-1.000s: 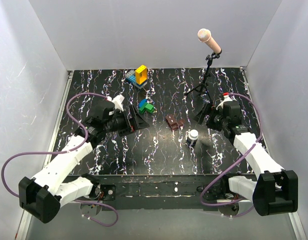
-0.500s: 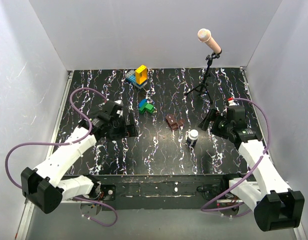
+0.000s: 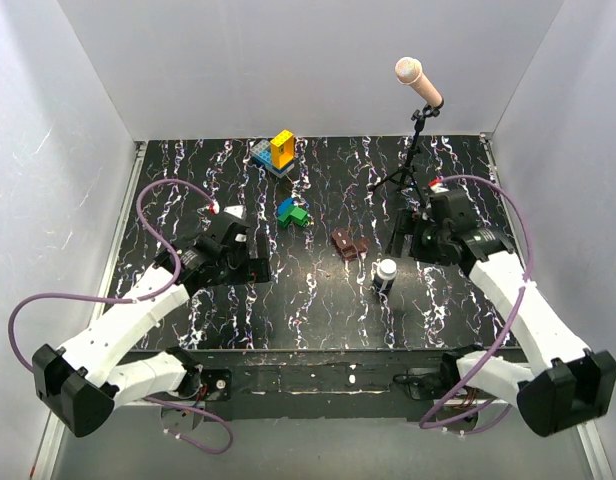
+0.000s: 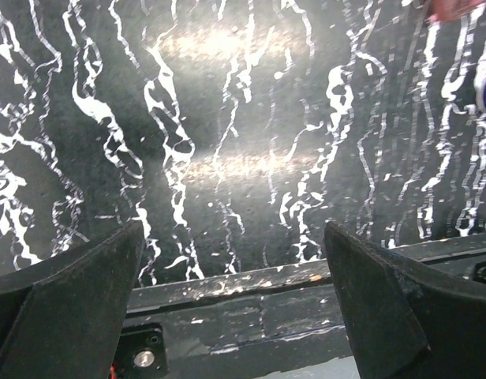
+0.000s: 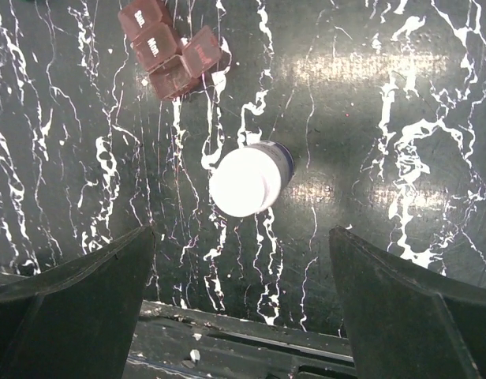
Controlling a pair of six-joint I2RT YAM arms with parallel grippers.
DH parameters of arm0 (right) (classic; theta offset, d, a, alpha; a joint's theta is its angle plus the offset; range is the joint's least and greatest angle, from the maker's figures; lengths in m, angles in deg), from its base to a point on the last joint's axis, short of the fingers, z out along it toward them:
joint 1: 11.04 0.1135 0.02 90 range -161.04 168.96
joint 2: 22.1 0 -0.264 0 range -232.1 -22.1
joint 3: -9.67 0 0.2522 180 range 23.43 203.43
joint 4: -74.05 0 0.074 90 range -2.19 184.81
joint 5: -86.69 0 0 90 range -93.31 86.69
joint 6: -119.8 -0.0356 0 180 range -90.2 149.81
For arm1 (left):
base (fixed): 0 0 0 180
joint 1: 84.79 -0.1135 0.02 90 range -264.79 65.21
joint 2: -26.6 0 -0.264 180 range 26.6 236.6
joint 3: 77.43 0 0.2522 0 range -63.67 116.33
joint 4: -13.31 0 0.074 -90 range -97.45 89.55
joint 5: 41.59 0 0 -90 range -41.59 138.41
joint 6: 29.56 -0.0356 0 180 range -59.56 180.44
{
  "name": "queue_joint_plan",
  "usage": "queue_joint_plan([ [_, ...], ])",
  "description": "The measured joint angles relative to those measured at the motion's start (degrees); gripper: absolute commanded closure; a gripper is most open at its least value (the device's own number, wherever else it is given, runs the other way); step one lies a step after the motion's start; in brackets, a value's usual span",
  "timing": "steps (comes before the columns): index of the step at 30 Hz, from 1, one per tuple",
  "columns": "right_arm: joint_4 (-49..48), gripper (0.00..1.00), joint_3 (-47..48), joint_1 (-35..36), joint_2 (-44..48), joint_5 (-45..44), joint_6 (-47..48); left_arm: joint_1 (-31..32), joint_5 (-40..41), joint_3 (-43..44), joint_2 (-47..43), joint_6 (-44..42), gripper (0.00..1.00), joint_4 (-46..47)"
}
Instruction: Sort the pills into containers
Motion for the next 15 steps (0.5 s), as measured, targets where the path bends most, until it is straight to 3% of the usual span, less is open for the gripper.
queue_joint_plan([
  [6,1.9,0.05,6.2,5.3,-11.1,-5.0,0.7,0.0,-2.0,0.0,-0.2,-0.3,0.02,4.2],
  [15,2.8,0.11,6.5,8.7,-22.5,-7.3,0.5,0.1,-4.6,0.0,4.8,-1.4,0.02,7.5],
])
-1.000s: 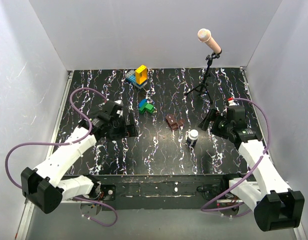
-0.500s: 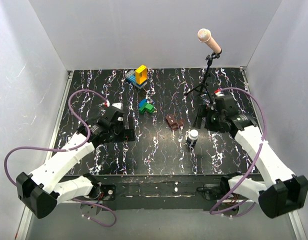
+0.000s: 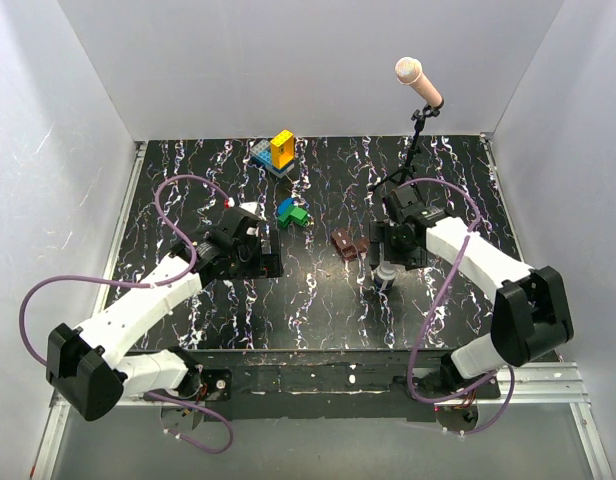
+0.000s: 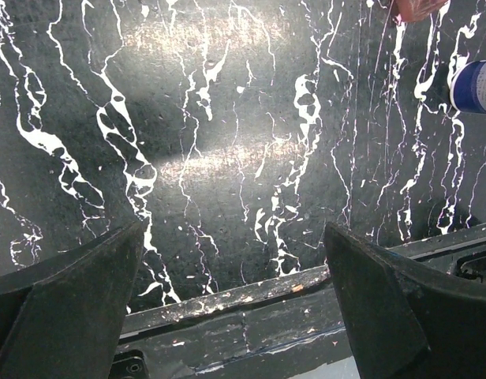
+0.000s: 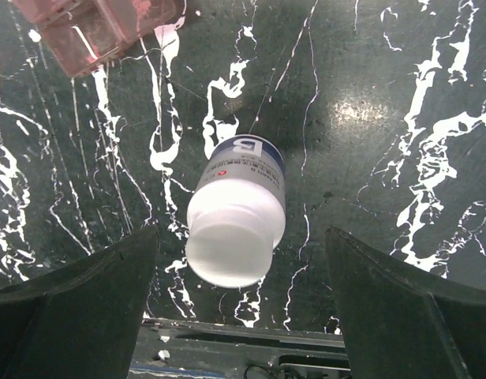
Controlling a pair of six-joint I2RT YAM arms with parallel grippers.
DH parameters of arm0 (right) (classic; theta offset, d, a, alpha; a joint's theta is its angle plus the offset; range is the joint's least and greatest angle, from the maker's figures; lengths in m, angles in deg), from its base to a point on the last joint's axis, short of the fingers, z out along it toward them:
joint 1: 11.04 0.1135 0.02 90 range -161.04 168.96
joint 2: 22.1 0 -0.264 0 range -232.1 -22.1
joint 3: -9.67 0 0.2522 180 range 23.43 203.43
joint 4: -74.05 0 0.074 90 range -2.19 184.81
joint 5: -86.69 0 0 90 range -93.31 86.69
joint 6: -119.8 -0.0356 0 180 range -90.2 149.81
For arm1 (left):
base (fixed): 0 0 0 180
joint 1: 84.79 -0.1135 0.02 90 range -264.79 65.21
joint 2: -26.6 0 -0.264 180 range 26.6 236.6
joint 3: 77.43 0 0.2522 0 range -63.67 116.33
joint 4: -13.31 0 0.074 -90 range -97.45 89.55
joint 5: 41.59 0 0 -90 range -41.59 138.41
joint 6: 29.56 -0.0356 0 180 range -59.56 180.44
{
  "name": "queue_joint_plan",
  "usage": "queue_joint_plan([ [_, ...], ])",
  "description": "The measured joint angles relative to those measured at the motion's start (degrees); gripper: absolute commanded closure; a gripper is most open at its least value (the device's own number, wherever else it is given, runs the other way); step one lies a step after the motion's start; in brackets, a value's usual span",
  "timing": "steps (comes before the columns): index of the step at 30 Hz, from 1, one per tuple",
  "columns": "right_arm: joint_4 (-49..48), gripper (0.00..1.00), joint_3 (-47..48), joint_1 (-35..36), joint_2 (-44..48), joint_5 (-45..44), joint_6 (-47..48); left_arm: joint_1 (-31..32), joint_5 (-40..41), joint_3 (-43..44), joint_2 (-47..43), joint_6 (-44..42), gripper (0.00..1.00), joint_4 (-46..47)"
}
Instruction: Sort the pills into containers
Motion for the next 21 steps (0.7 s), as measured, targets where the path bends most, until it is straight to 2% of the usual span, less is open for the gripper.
queue_joint_plan([
  [3,-0.2,0.18,0.0,0.2,-2.5,0.3,0.0,0.0,-0.8,0.0,0.8,-0.1,0.02,0.9],
  [7,-0.9,0.22,0.0,0.4,-4.6,0.9,0.0,0.2,-1.2,0.0,0.9,-0.1,0.02,1.7],
  [11,-1.8,0.33,0.0,0.4,-7.1,1.5,0.0,0.2,-1.4,-0.1,0.8,0.0,0.02,2.1],
  [13,-2.0,0.36,0.0,0.4,-7.6,2.0,0.0,0.2,-1.4,-0.2,0.5,0.1,0.02,2.1],
  [14,-2.1,0.44,0.0,0.4,-7.8,2.3,0.0,0.2,-1.4,-0.2,0.3,0.1,0.02,2.1],
  [21,-2.1,0.71,0.0,0.4,-8.2,4.0,0.3,0.2,-1.4,-0.2,-1.5,0.1,0.02,2.1],
])
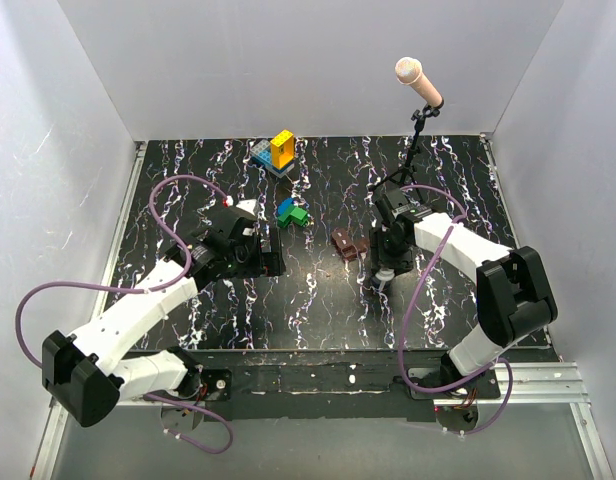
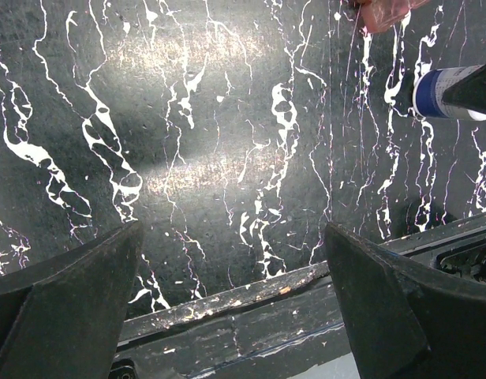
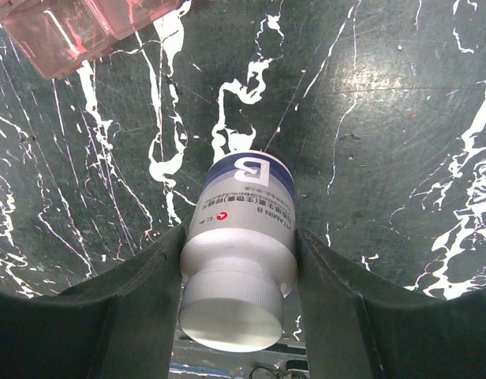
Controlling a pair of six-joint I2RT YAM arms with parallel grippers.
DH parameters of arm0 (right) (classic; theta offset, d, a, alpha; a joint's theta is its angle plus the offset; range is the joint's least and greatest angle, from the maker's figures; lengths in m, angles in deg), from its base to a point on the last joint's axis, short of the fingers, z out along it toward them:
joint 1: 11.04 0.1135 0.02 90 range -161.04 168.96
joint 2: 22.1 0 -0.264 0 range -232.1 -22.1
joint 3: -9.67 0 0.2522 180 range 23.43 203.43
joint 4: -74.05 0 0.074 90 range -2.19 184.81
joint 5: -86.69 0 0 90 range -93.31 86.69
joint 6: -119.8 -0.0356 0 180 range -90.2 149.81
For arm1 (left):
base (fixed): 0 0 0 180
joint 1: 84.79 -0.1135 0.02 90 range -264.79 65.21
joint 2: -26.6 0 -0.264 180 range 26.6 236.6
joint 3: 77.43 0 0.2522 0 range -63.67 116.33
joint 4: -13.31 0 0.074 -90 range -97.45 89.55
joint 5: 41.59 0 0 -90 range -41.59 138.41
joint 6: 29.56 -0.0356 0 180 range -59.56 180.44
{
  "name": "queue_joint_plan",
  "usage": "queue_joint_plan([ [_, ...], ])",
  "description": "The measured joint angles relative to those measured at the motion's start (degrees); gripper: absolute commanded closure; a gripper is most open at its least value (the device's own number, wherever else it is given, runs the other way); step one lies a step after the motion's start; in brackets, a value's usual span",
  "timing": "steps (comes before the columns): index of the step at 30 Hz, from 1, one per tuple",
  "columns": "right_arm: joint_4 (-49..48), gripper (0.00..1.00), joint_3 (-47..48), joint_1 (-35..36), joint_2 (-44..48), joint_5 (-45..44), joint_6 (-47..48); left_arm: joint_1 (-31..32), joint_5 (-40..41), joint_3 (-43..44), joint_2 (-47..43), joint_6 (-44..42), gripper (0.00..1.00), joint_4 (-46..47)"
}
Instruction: Sort the pills into containers
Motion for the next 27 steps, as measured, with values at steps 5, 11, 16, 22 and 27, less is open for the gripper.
queue_joint_plan([
  [5,0.1,0.92,0.0,0.0,0.0,0.6,0.5,0.0,0.5,0.0,-0.6,-0.1,0.02,-0.2],
  [11,1.6,0.99,0.6,0.0,0.6,1.8,1.3,0.0,1.4,0.0,-0.7,-1.0,0.02,-1.5],
  [16,4.1,0.99,3.8,0.0,4.5,5.0,1.9,0.0,0.8,0.0,-1.4,-2.6,0.02,-1.7],
  [22,5.9,0.99,9.2,1.1,8.9,11.9,2.7,0.0,-3.6,0.0,-5.5,-5.6,0.02,0.1],
  [27,6.2,0.99,11.2,2.8,11.7,20.1,3.0,0.0,-9.6,0.2,-8.8,-7.9,0.02,2.5],
])
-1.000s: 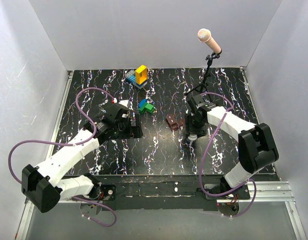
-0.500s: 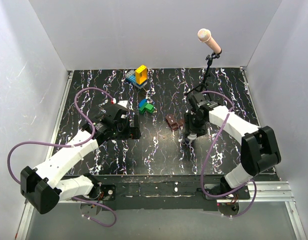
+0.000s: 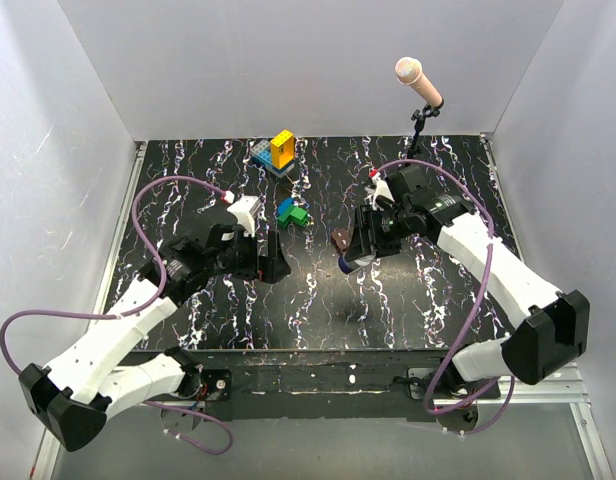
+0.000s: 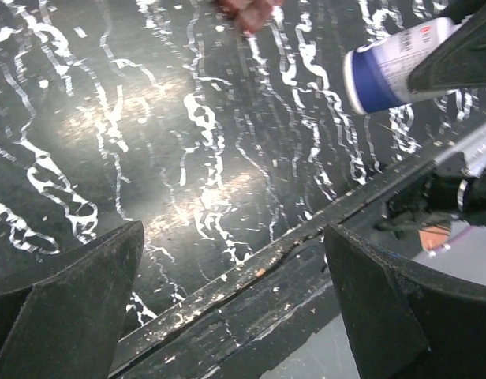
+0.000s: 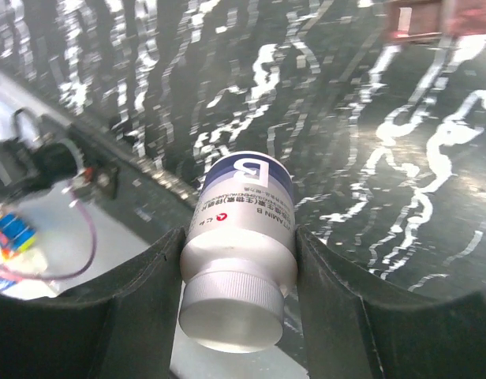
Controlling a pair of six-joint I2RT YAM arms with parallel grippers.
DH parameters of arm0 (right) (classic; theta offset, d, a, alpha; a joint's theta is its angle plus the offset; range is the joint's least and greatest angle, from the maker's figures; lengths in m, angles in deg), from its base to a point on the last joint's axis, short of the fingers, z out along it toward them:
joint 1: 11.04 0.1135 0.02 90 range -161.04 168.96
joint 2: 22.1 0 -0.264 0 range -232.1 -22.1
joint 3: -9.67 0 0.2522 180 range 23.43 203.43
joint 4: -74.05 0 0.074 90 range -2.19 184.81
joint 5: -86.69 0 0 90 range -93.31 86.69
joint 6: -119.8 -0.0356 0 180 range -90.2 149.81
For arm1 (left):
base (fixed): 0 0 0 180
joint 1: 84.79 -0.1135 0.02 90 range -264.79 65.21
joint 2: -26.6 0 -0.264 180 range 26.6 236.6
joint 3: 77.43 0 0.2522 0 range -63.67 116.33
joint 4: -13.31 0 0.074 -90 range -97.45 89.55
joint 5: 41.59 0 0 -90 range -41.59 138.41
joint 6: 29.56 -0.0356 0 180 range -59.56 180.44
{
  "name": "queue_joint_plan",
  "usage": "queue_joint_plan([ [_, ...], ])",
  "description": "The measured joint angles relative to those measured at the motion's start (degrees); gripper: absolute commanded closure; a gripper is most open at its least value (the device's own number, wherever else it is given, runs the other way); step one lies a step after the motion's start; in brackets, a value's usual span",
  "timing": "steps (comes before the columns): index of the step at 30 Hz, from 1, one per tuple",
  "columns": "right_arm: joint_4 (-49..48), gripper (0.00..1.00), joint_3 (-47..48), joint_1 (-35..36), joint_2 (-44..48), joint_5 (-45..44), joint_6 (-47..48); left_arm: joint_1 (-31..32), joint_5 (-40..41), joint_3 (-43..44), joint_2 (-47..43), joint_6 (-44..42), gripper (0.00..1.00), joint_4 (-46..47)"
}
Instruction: Sort the pills into containers
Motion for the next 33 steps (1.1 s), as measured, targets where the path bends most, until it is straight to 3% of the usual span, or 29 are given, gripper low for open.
queue_joint_plan([
  [8,-3.7,0.99,0.8,1.0,4.4,17.2,-0.7,0.0,-12.6,0.0,-2.3,-1.7,0.02,4.9],
  [16,-8.4,0.99,1.1,1.5,5.8,30.2,-2.3,0.0,-26.4,0.0,-5.3,-0.1,0.02,15.9],
  [33,-12.1,0.99,1.1,2.5,7.9,38.8,-4.9,1.5,-39.9,-0.2,2.1,4.5,0.02,29.6],
])
